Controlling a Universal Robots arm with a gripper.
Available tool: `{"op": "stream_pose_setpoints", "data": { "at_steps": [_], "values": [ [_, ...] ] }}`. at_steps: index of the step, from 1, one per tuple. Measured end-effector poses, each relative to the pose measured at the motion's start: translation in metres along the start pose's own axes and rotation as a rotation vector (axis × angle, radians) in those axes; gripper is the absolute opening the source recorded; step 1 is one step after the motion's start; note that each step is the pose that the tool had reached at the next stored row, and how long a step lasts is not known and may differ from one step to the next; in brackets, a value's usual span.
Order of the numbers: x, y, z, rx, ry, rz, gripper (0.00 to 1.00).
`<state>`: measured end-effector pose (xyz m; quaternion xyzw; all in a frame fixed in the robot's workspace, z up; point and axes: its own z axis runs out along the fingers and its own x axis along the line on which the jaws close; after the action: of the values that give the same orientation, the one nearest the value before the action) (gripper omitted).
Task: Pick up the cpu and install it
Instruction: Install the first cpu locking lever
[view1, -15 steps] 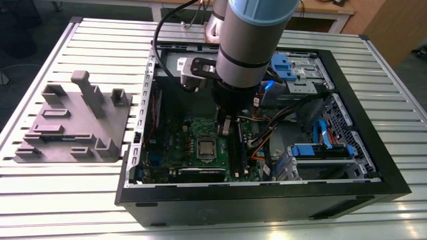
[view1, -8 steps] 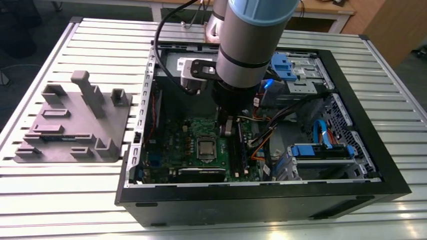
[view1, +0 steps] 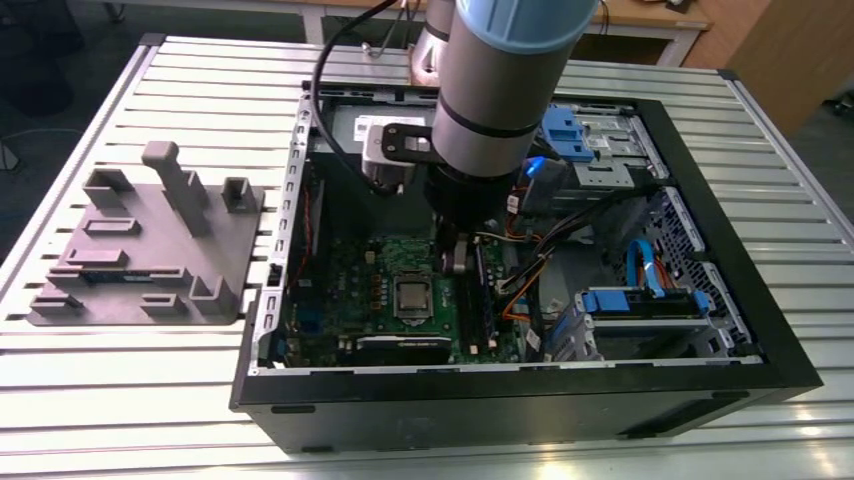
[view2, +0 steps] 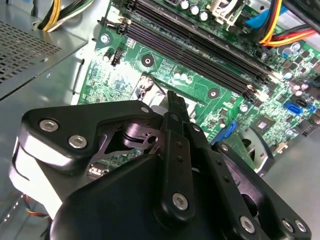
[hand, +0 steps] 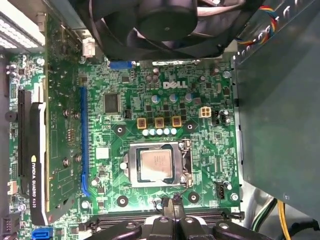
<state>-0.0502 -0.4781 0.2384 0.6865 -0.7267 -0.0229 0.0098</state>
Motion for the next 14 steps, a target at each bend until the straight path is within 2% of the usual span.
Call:
{"op": "stream_pose_setpoints", "data": {
  "at_steps": [2, 4, 5, 7, 8, 10, 11, 14],
  "values": [
    [0.0000, -0.0001, 0.0017, -0.0001, 0.0001, -0.003, 0.10],
    [0.0006, -0.0002, 0.0039, -0.0003, 0.0035, -0.019, 0.10],
    [0.0009, -0.0003, 0.0040, -0.0002, 0.0094, -0.029, 0.10],
    [0.0011, -0.0003, 0.0044, 0.0001, 0.0246, -0.042, 0.10],
    [0.0012, -0.0004, 0.0045, 0.0002, 0.0304, -0.045, 0.10],
    [0.0018, -0.0004, 0.0051, 0.0003, 0.0380, -0.049, 0.10],
    [0.0022, -0.0003, 0.0053, 0.0002, 0.0403, -0.050, 0.10],
    [0.0044, -0.0005, 0.0067, 0.0004, 0.0406, -0.055, 0.10]
  ]
}}
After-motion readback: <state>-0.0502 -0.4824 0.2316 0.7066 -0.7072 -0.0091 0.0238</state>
